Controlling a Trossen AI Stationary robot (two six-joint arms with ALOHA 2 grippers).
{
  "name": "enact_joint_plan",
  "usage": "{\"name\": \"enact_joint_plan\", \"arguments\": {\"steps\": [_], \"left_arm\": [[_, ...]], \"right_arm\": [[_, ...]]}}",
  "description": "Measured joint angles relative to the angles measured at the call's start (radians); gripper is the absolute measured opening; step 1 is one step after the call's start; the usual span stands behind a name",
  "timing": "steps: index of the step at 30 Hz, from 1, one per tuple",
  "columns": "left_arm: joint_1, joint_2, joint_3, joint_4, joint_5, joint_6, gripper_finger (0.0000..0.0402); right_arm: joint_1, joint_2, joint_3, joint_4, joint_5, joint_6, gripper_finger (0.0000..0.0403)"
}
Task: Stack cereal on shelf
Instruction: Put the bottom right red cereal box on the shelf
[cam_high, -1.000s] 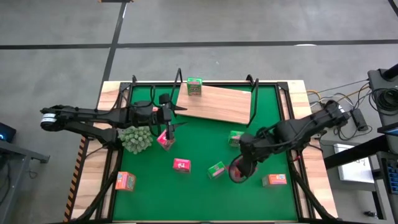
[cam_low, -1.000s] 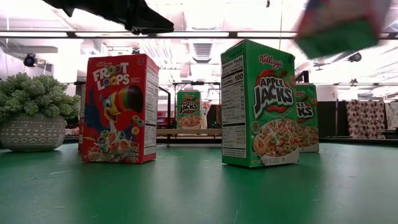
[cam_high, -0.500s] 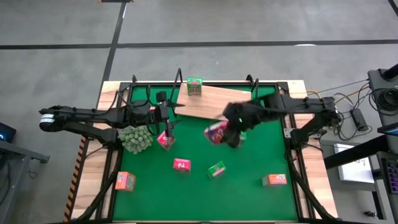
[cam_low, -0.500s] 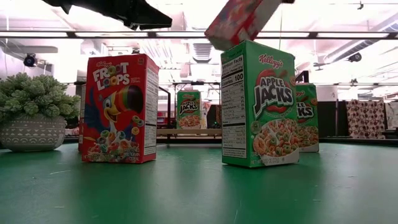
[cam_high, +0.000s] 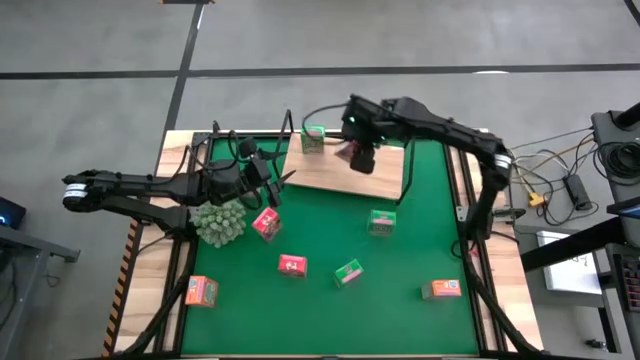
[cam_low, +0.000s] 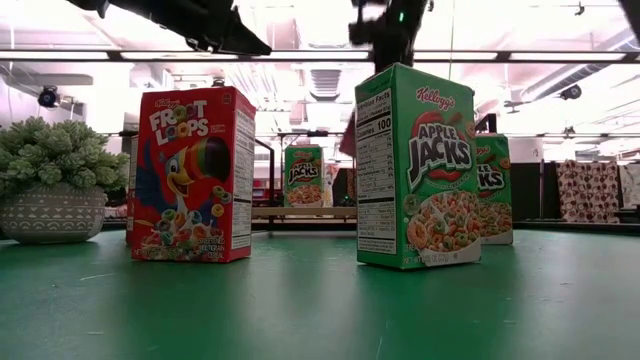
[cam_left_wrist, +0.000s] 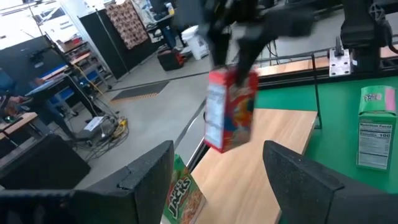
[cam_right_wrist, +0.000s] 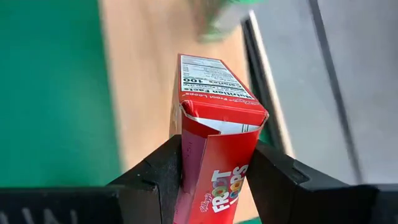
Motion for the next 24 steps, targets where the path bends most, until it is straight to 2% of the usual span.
{"name": "enact_joint_plan", "arguments": {"steps": [5,11,18,24], "left_arm": [[0.000,0.000,0.000,-0.006,0.000,-0.005,0.0231],[0.000,0.000,0.000,-0.014,0.000,-0.008,0.0231],[0.000,0.000,0.000,-0.021,0.000,-0.008,0.0231],[0.000,0.000,0.000,-0.021,0.000,-0.008,0.0231]], "right_arm": [[-0.075,0.110,0.079,-0.056,-0.003,-0.135,0.0150],[-0.103,0.197,0.141,-0.060,-0.003,-0.245,0.0150],[-0.106,0.265,0.189,-0.055,-0.003,-0.269,0.0153],[-0.109,0.287,0.195,-0.031,-0.003,-0.272,0.0188]]}}
